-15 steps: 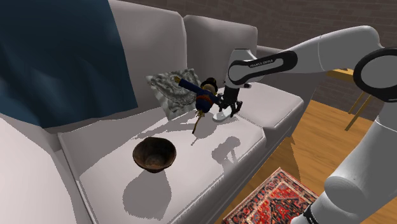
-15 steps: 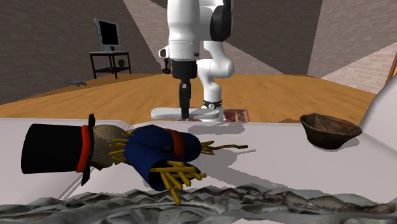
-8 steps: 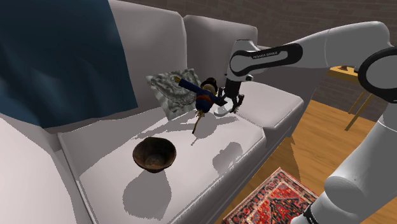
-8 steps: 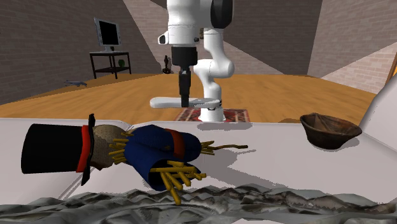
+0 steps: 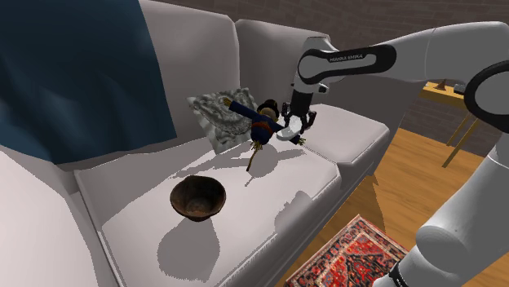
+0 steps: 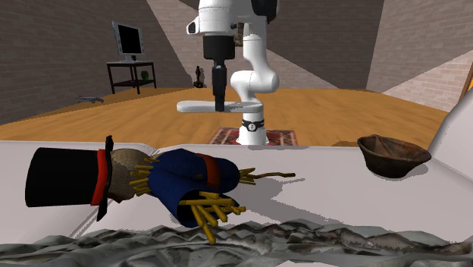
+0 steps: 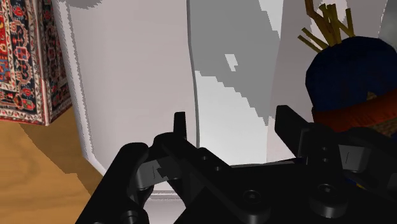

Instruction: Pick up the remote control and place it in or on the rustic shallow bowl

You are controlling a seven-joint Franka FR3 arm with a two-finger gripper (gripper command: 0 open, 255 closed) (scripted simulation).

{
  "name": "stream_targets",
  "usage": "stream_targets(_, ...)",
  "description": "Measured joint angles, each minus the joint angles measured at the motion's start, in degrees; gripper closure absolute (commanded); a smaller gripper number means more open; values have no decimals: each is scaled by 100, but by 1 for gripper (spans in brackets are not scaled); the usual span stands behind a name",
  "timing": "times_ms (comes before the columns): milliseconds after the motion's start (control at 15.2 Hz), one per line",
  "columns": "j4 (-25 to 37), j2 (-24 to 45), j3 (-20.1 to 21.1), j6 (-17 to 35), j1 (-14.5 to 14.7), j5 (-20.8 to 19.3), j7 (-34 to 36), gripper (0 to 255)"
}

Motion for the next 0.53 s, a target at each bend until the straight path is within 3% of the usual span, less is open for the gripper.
stream_targets(528, -58, -156, 370, -105, 389, 44, 738, 255)
